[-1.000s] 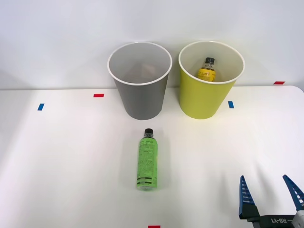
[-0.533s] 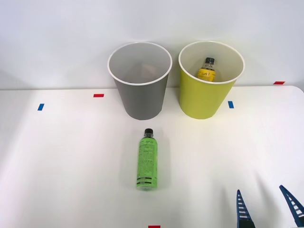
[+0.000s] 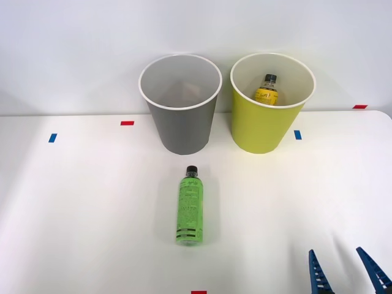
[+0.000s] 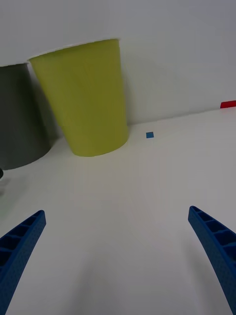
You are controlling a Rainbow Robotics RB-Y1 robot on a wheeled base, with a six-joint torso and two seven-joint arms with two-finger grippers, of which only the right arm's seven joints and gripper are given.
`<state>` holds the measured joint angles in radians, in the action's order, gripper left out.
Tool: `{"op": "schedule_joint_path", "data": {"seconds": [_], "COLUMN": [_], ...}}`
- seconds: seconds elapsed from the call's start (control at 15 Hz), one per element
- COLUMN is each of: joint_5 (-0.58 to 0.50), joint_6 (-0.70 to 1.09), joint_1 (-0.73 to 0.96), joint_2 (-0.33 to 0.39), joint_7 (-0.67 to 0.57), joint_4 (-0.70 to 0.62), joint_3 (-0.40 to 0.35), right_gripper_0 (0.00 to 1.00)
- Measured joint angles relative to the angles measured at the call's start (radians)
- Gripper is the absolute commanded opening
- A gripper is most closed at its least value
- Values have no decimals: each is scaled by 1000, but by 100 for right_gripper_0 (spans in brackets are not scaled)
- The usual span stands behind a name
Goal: Put cans in the gray bin, plastic bottles in the light green bin
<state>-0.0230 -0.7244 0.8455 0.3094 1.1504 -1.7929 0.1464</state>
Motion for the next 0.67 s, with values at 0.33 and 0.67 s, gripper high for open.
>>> {"op": "schedule_joint_path", "data": {"seconds": [0.33, 0.67], "joint_5": [-11, -9], "joint_6": [-12, -15], "joint_1": [37, 47], "joint_2": [22, 17], "joint_7": [-48, -27], "joint_4": [1, 1], "joint_3": [-20, -26], "right_gripper_0": [100, 100]}}
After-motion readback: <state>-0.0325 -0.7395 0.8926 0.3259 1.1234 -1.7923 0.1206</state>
